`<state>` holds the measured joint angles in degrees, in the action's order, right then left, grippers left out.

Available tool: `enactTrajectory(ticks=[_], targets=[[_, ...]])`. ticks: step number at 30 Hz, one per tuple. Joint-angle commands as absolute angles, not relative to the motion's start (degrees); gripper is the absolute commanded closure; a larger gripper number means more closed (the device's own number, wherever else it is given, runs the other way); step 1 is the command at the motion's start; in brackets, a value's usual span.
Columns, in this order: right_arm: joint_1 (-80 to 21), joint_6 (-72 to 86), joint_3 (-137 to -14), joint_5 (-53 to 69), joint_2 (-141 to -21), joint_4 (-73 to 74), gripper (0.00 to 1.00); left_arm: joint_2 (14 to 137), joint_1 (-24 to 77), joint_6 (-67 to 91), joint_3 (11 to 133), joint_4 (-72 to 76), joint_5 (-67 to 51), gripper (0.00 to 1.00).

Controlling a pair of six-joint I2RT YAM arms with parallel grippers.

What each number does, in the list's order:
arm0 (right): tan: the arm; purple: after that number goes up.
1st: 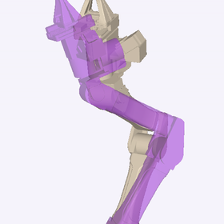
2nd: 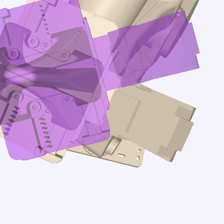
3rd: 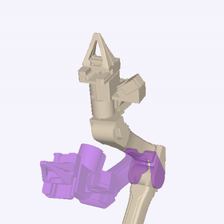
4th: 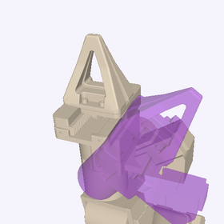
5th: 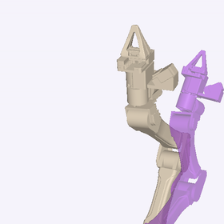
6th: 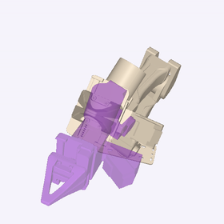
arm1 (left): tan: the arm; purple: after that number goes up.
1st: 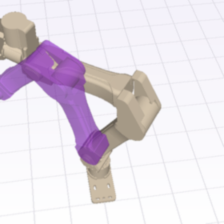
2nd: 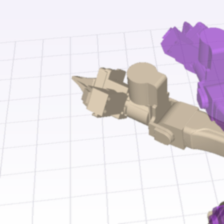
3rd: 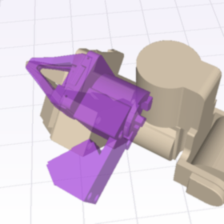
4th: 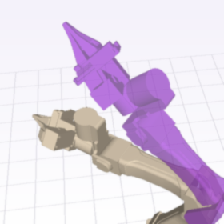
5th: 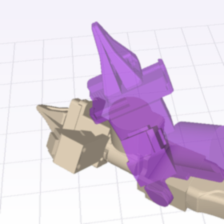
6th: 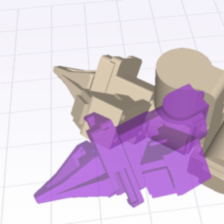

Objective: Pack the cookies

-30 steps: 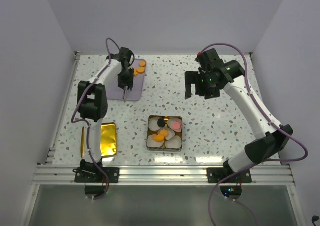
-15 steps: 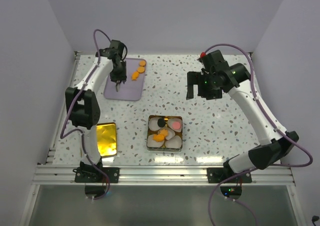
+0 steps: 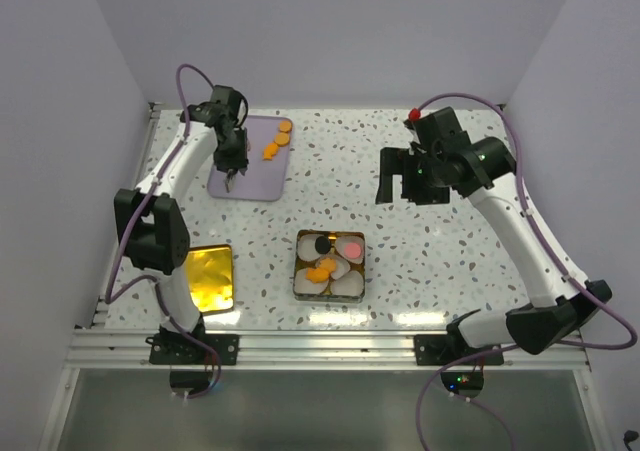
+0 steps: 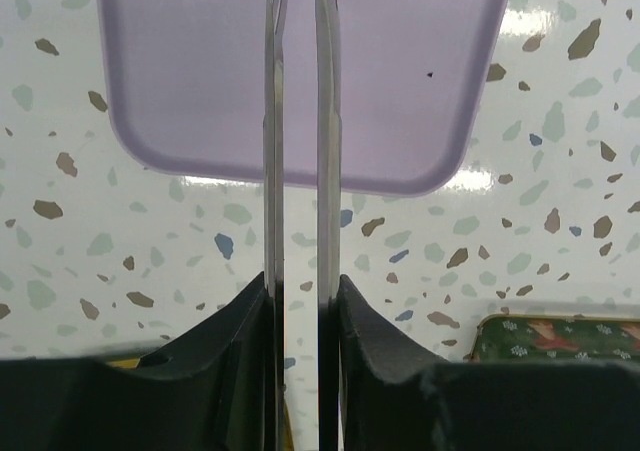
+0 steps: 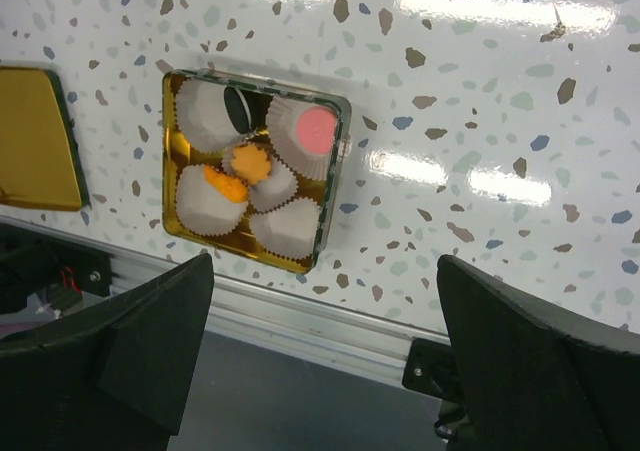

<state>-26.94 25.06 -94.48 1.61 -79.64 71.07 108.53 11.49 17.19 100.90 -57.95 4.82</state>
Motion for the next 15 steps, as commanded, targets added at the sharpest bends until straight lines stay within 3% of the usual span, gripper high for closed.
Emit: enactTrajectory(ticks=[1,15], targets=[[-26.81,26.01,-93.96,2.90,-76.73,70.75,0.03,103.45,11.07,18.19,98.71,-56.43,2.47,0.76],[-26.81,26.02,-91.32,4.13,-72.95,71.81,0.03,83.51,16.33,18.37,80.70,-53.00,-4.49,0.78]])
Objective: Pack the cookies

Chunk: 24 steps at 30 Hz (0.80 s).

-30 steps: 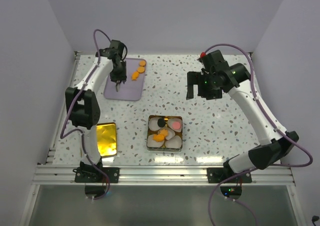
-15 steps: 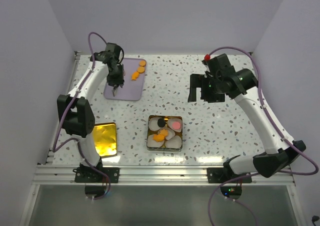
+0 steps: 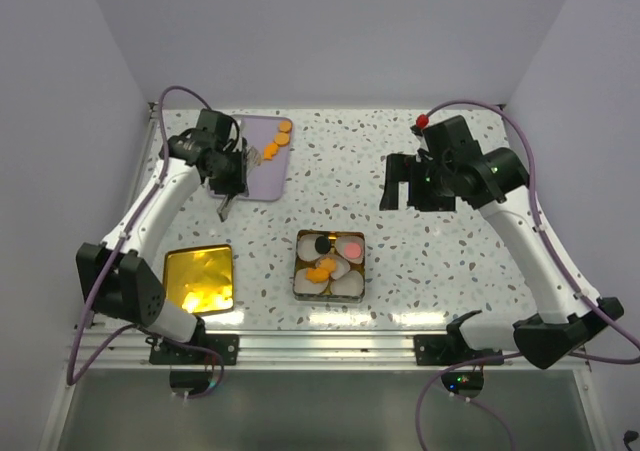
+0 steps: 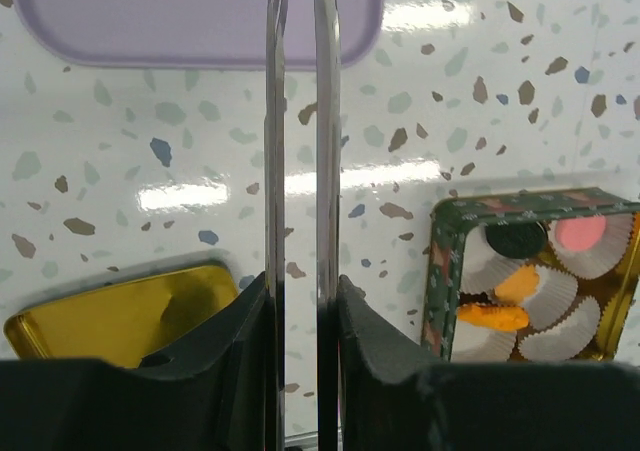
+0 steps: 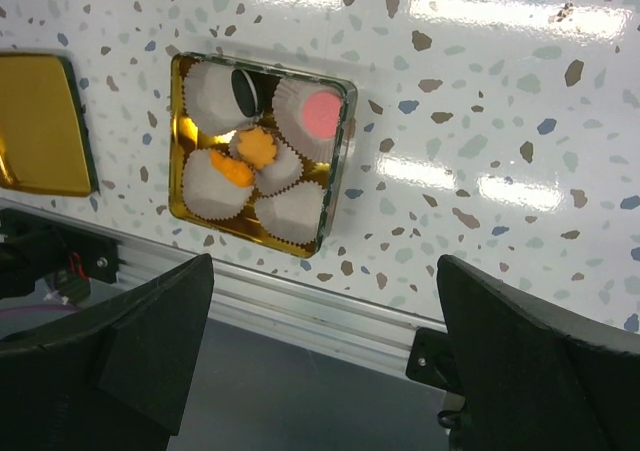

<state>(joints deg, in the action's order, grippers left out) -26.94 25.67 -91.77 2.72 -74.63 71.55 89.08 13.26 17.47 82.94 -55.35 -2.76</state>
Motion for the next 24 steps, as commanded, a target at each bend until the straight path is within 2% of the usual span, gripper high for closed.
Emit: enactTrajectory(ticks=[1,14,18,24], targets=[[-26.81,25.75,-91.49,4.13,-72.86,71.81,0.03,82.45,17.57,19.76,79.99,-53.17,-3.35,0.78],[-26.81,24.08,-91.67,4.57,-71.63,72.07,0.03,69.35,44.72,38.49,65.13,-50.89,2.46,0.78],[-26.89,24.08,-91.41,5.10,-70.93,72.07,0.03,69.34,56.21,42.62,64.25,-50.10,4.83,0.77],[-26.89,24.17,-90.09,5.36,-69.44,72.42,0.03,73.38,68.09,47.10,65.30,-50.54,8.08,0.77]])
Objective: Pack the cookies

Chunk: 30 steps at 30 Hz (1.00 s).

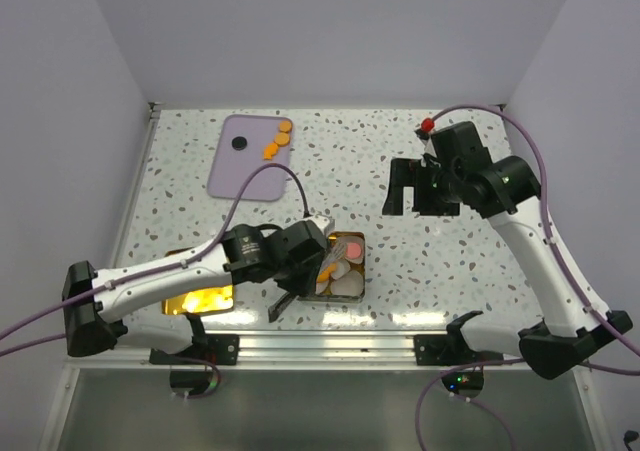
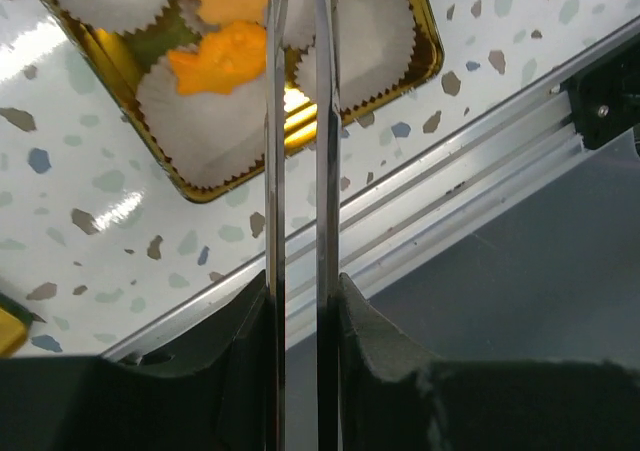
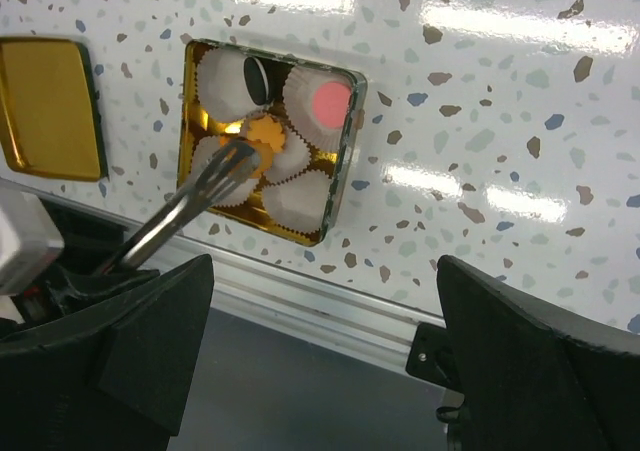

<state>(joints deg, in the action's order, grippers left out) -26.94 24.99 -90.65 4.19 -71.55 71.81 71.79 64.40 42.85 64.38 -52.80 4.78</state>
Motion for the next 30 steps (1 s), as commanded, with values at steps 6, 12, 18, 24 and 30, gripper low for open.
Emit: enactTrajectory(ticks=[6,12,18,24,30], targets=[[-26.81,24.08,-89.03,5.19,-67.41,73.48,0.03,77.25,73.91,49.13,66.09,-51.15,8.70,0.77],[-26.81,23.64,-88.16,4.75,-65.83,74.44,0.03,78.49,76.46,51.32,66.45,-51.06,9.05,0.75],[-26.89,23.29,-87.63,4.48,-64.86,74.88,0.02,78.75,77.25,51.59,66.53,-50.45,8.53,0.67],[-26.89,23.29,-86.84,4.39,-64.07,74.97,0.02,80.24,77.78,51.59,67.24,-51.59,8.53,0.61],[-26.89,23.20,-86.31,4.13,-63.54,75.15,0.02,80.60,78.05,51.85,67.76,-51.94,9.05,0.56]])
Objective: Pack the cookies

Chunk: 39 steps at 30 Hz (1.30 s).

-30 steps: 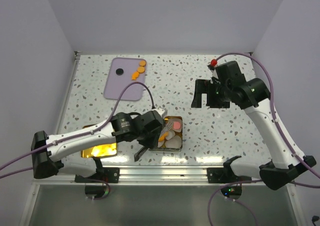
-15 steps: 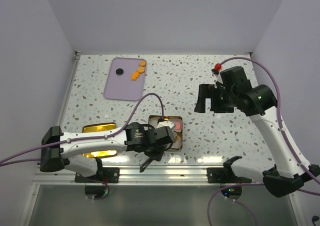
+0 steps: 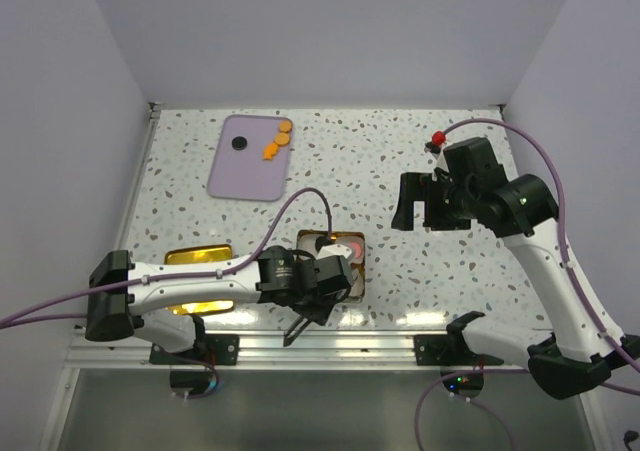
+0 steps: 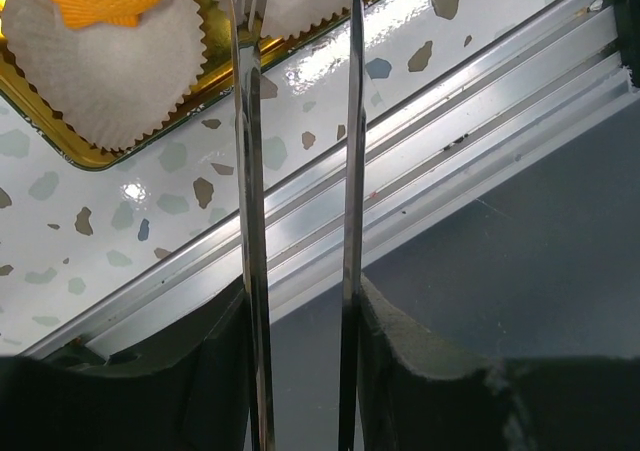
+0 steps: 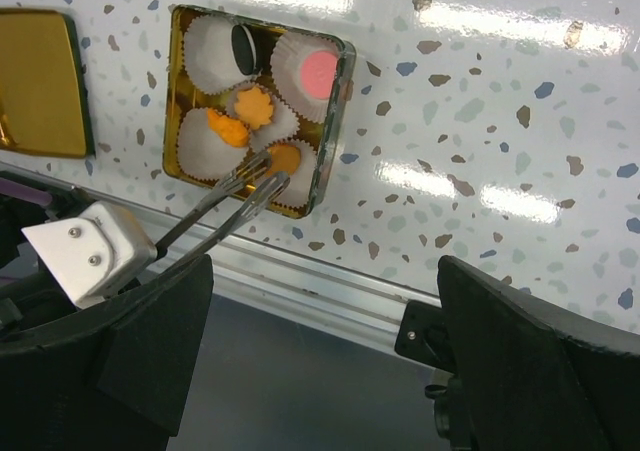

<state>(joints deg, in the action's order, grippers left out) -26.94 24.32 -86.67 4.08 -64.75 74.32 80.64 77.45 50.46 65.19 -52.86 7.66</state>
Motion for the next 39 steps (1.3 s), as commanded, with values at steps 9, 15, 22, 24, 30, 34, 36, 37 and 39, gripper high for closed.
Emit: enactTrajectory(ticks=[9,15,22,24,30,34,36,37,39], targets=[[-26.72,23.12,-86.22,3.61,-63.11,75.32,0.02,78.41,78.05,53.35,71.27,-56.06,13.79,0.55],[-26.72,23.29,-85.87,3.16,-62.58,75.50,0.02,76.30,72.61,51.08,75.84,-60.55,16.17,0.53],[-26.81,23.91,-84.73,2.64,-61.26,76.20,0.02,74.09,53.74,43.96,78.31,-62.32,17.93,0.54],[-26.81,24.08,-84.46,2.55,-61.09,76.46,0.02,74.09,49.15,40.45,78.75,-61.44,17.67,0.53],[-26.81,24.35,-84.02,1.32,-61.61,76.99,0.02,76.89,27.89,29.98,78.31,-56.26,12.84,0.53],[-26.89,24.43,-86.56,0.35,-63.54,78.13,0.02,81.55,14.54,27.25,80.15,-54.50,12.92,0.52],[-26.81,24.26,-87.45,0.09,-65.03,78.48,0.02,84.36,11.18,26.28,81.12,-52.57,13.01,0.52],[-26.81,24.17,-88.06,0.09,-65.82,78.40,0.02,85.33,8.73,26.02,81.38,-51.86,13.09,0.52],[-26.81,24.08,-88.50,0.09,-67.58,78.31,0.02,88.22,6.43,25.31,82.52,-50.11,13.44,0.52]])
